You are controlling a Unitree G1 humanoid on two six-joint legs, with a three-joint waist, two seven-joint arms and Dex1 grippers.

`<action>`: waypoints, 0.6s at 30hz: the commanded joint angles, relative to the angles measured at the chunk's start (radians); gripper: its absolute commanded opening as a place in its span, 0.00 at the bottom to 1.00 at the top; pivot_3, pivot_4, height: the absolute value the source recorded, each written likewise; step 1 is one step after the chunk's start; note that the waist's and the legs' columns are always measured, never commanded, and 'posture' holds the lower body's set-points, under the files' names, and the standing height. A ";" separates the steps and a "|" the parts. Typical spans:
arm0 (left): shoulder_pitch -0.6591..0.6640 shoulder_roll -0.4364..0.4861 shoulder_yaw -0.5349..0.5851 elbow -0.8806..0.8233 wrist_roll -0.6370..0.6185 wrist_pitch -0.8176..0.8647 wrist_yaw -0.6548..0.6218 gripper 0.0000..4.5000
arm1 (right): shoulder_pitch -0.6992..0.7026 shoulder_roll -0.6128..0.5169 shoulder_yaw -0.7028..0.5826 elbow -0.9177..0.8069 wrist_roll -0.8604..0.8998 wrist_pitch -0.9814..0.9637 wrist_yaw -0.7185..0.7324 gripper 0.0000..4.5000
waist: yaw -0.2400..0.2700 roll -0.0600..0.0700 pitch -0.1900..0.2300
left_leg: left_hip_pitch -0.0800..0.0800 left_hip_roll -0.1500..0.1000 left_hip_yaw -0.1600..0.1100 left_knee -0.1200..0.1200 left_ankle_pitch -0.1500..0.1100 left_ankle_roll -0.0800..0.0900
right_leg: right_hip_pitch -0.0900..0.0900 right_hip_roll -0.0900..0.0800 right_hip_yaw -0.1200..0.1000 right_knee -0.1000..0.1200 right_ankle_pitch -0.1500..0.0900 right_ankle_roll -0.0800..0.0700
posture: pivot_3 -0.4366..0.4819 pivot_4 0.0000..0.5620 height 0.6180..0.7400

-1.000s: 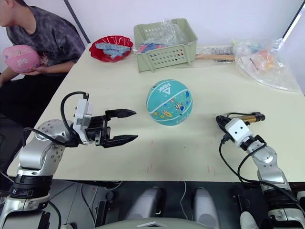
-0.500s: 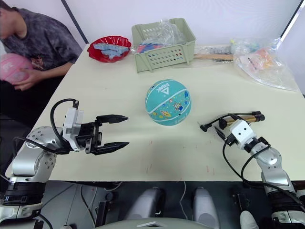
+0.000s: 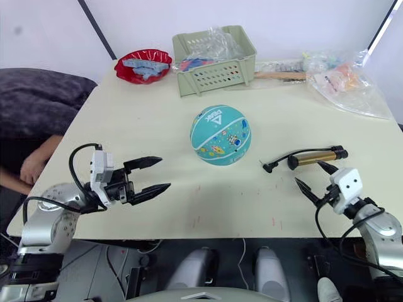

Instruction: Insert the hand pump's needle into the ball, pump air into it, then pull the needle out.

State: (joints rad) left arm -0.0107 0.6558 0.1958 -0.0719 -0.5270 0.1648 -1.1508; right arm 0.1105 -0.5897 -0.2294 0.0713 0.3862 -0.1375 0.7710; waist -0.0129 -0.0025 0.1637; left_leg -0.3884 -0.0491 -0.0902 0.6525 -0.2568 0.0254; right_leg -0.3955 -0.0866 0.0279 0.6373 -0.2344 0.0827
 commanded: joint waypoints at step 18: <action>0.247 -0.040 0.103 0.079 0.132 -0.109 0.247 1.00 | 0.087 -0.121 -0.227 0.248 0.159 -0.069 0.423 0.99 | 0.001 -0.001 0.000 | 0.005 0.003 0.007 0.000 0.000 0.000 | 0.001 0.000 0.005 0.004 -0.002 -0.003 | 0.48 0.27 1.00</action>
State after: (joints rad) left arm 0.2342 0.6143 0.2714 0.0173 -0.3934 0.0807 -0.9091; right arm 0.1942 -0.6954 -0.4155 0.3319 0.5278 -0.1826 1.1762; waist -0.0114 -0.0031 0.1639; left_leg -0.3830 -0.0464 -0.0834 0.6527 -0.2570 0.0256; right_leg -0.3944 -0.0868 0.0331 0.6409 -0.2371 0.0786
